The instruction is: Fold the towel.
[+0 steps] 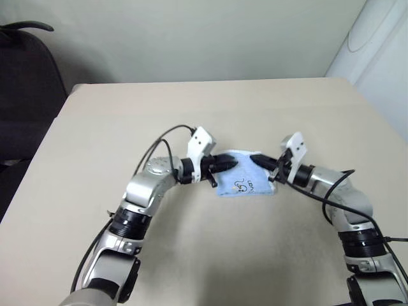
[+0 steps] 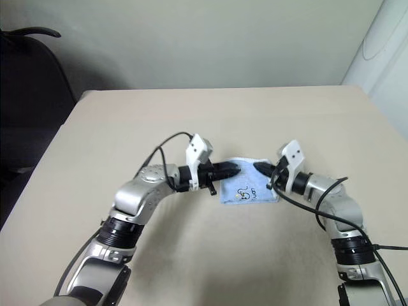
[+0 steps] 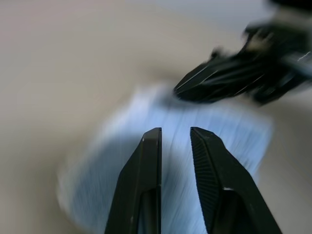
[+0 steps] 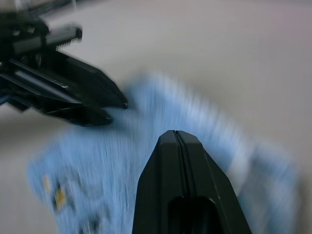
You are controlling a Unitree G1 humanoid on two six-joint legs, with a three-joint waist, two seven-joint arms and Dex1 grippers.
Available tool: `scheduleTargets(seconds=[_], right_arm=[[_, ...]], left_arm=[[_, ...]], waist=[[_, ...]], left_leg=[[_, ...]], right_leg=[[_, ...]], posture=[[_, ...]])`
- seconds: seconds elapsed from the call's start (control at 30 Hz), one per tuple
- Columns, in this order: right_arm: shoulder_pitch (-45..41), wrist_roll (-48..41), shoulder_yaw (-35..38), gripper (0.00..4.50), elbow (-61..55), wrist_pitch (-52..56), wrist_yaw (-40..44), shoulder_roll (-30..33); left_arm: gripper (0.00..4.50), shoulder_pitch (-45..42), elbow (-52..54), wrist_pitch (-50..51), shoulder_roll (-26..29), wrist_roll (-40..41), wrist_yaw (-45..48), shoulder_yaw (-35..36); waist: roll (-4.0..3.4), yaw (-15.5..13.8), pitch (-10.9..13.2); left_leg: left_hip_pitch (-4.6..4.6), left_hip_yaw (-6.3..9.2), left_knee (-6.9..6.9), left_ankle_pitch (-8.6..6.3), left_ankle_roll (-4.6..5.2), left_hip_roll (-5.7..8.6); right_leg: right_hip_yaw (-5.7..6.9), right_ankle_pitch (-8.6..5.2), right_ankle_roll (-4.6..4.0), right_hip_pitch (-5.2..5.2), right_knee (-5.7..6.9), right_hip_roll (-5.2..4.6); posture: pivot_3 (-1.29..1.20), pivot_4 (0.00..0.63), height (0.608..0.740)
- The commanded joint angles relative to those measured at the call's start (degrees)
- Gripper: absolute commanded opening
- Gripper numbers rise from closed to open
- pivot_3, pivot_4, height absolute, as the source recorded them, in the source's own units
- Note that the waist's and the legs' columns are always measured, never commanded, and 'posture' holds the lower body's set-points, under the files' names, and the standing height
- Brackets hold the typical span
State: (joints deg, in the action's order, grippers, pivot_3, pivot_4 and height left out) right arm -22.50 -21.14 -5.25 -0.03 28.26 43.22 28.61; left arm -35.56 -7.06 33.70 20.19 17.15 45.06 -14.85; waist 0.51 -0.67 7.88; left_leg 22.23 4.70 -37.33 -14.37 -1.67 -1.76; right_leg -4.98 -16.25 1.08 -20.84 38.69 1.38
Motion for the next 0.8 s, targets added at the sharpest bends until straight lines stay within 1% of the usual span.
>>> scheduleTargets(seconds=[0.03, 0.13, 0.17, 0.23, 0.37, 0.43, 0.47, 0.5, 0.53, 0.67, 0.77, 0.8], right_arm=[[0.6, 4.3, -1.8, 0.00, 4.7, -2.9, -1.0, -0.7], [1.2, 5.5, -1.2, 0.00, 6.2, -4.3, -1.3, -0.8], [1.6, 5.6, -0.9, 0.00, 6.2, -4.6, -1.3, -0.6], [2.2, 5.2, 0.1, 0.00, 5.1, -4.8, -1.2, -0.3], [2.9, 0.1, 5.6, 0.00, -1.7, -3.0, -0.1, 0.6], [3.1, -4.1, 9.3, 0.38, -5.0, 0.4, 0.3, 1.6], [3.3, -5.2, 10.4, 0.61, -5.9, 1.5, 0.4, 2.0], [3.5, -6.6, 11.8, 0.90, -7.2, 3.2, 0.5, 2.9], [3.8, -7.8, 12.9, 1.18, -8.1, 4.8, 0.3, 3.6], [2.4, -14.9, 17.2, 2.61, -8.9, 13.7, -0.4, 4.5], [0.3, -17.1, 17.6, 3.64, -6.7, 18.7, -0.9, 4.6], [-0.8, -17.8, 17.6, 4.05, -5.8, 20.3, -1.2, 4.3]], left_arm=[[1.01, 0.0, -5.9, -3.8, -0.6, -5.3, -0.5, -3.3], [1.01, 0.8, -8.2, -5.3, -1.7, -6.6, -1.0, -3.1], [1.01, 1.2, -8.4, -5.6, -2.1, -6.6, -1.3, -2.5], [1.01, 2.1, -7.4, -6.0, -2.9, -5.2, -1.4, -0.4], [1.01, 3.7, 2.8, -0.2, -5.1, 7.1, -1.8, 11.5], [0.98, 4.0, 7.2, 3.5, -4.4, 12.1, -4.1, 17.6], [0.98, 4.2, 8.6, 4.9, -4.1, 13.7, -5.0, 19.4], [0.98, 4.9, 10.3, 6.1, -3.0, 15.1, -6.1, 22.1], [0.98, 5.8, 11.8, 6.9, -1.9, 15.9, -7.0, 24.0], [0.98, 12.4, 16.4, 9.4, 4.0, 18.0, -8.7, 30.5], [0.98, 17.8, 19.0, 10.7, 6.9, 19.1, -9.5, 33.1], [0.98, 19.7, 19.9, 11.2, 7.6, 19.5, -9.9, 33.9]], waist=[[0.00, 0.0, 0.0], [-0.04, 0.1, -0.2], [-0.04, 0.0, -0.2], [-0.04, 0.0, -0.2], [0.00, 0.0, -0.1], [0.00, 0.0, -0.1], [0.01, 0.0, -0.1], [0.01, 0.0, -0.1], [0.01, 0.0, -0.1], [0.02, 0.5, -0.1], [0.04, 0.6, -0.1], [0.07, 0.6, -0.1]], left_leg=[[0.00, 0.01, -0.01, -0.01, 0.01, 0.00], [-0.18, 0.03, -0.03, -0.01, 0.02, 0.00], [-0.36, 0.04, -0.02, -0.03, 0.04, 0.00], [-0.39, 0.07, -0.03, 0.00, 0.16, 0.00], [-0.31, 0.05, -0.13, 0.04, 0.19, 0.01], [-0.15, 0.00, -0.14, 0.10, 0.09, 0.02], [-0.11, -0.04, -0.14, 0.16, -0.01, 0.02], [-0.10, -0.07, -0.14, 0.39, -0.41, 0.02], [-0.10, -0.09, -0.11, 0.50, -0.61, 0.02], [-0.25, -0.20, 0.19, 0.51, -0.63, 0.02], [-0.24, -0.23, 0.31, 0.53, -0.67, 0.02], [-0.21, -0.22, 0.34, 0.53, -0.67, 0.02]], right_leg=[[0.00, 0.01, -0.01, -0.03, 0.03, 0.00], [0.00, 0.02, -0.03, 0.15, 0.05, 0.00], [0.00, 0.02, -0.03, 0.36, 0.02, 0.00], [0.00, 0.07, 0.03, 0.47, -0.02, 0.00], [0.00, 0.16, 0.05, 0.44, -0.04, 0.00], [0.01, 0.16, 0.05, 0.29, -0.03, 0.02], [0.01, 0.16, 0.05, 0.24, -0.03, 0.03], [0.01, 0.16, 0.05, 0.23, -0.03, 0.04], [-0.01, 0.14, 0.07, 0.24, -0.06, 0.06], [-0.23, 0.11, 0.11, 0.24, -0.28, 0.11], [-0.46, 0.09, 0.13, 0.11, -0.36, 0.19], [-0.54, 0.08, 0.15, 0.07, -0.37, 0.23]], posture=[[0.00, 0.150, 0.740], [0.00, 0.150, 0.740], [0.00, 0.150, 0.740], [0.00, 0.150, 0.740], [0.00, 0.150, 0.740], [0.00, 0.150, 0.740], [0.00, 0.150, 0.740], [0.00, 0.150, 0.740], [0.00, 0.150, 0.740], [0.00, 0.150, 0.740], [0.00, 0.150, 0.740], [0.00, 0.150, 0.740]])
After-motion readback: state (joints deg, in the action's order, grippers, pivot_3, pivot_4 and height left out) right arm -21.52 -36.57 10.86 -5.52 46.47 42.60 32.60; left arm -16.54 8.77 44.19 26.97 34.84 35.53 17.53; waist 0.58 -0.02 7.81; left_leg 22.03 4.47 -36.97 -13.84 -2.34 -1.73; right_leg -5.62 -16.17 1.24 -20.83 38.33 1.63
